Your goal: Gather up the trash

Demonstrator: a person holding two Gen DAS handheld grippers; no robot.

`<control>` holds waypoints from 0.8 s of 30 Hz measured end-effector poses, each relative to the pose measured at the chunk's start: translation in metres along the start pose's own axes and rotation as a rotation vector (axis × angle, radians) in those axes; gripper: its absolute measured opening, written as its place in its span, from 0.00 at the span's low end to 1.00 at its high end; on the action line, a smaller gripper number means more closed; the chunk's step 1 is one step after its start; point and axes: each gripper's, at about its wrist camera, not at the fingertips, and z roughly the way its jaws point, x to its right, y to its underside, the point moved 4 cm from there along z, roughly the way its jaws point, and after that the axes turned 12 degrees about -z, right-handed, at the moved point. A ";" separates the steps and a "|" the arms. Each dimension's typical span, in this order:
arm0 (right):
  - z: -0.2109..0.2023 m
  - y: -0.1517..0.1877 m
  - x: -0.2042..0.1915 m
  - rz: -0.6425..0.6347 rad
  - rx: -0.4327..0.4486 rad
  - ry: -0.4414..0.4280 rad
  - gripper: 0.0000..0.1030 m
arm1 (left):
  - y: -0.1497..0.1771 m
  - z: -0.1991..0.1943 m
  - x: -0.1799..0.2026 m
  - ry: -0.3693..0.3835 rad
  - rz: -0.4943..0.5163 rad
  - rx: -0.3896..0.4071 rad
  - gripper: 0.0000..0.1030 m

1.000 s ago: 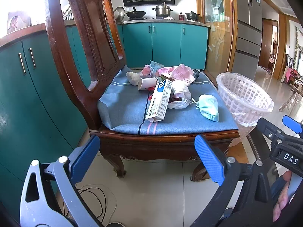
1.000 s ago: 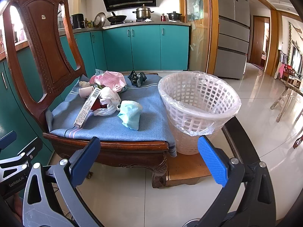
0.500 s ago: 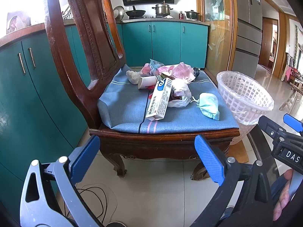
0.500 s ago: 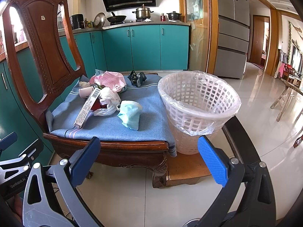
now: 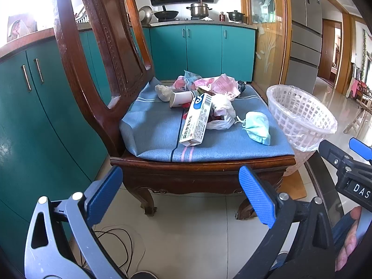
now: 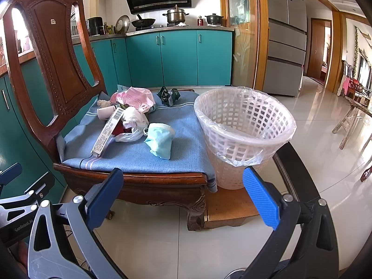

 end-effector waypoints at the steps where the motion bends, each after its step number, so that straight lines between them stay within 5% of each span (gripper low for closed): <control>1: 0.000 0.000 0.000 0.000 -0.001 -0.001 0.97 | 0.000 0.000 0.000 0.000 -0.001 -0.002 0.97; 24: 0.000 0.000 0.000 0.006 -0.005 -0.007 0.97 | 0.002 0.002 0.001 -0.001 0.012 -0.016 0.97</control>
